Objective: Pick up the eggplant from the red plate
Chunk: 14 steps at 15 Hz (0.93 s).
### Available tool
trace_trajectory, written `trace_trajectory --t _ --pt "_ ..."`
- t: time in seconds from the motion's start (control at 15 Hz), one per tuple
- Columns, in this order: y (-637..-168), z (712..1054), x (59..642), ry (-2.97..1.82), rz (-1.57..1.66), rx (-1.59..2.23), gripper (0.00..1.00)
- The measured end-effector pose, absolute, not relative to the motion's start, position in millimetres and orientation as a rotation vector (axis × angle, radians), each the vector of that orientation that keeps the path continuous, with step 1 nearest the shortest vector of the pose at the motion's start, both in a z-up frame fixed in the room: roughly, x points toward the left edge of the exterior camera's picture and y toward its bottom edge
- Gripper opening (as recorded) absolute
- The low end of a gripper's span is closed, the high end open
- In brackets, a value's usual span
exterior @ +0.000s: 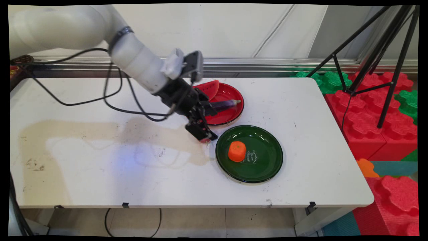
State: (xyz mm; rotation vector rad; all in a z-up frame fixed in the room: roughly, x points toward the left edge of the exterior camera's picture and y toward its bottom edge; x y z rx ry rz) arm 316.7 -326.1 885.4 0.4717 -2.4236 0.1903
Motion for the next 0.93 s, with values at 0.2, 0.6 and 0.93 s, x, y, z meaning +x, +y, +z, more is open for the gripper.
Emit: trace_trajectory --t 0.2,0.6,0.93 --pt "-313.0 901.1 340.4 -2.400 0.191 0.468 1.00" --pt "-292.6 923.9 378.1 -2.373 0.184 0.461 1.00" --pt "-280.7 939.4 401.5 -2.357 0.175 0.455 1.00"
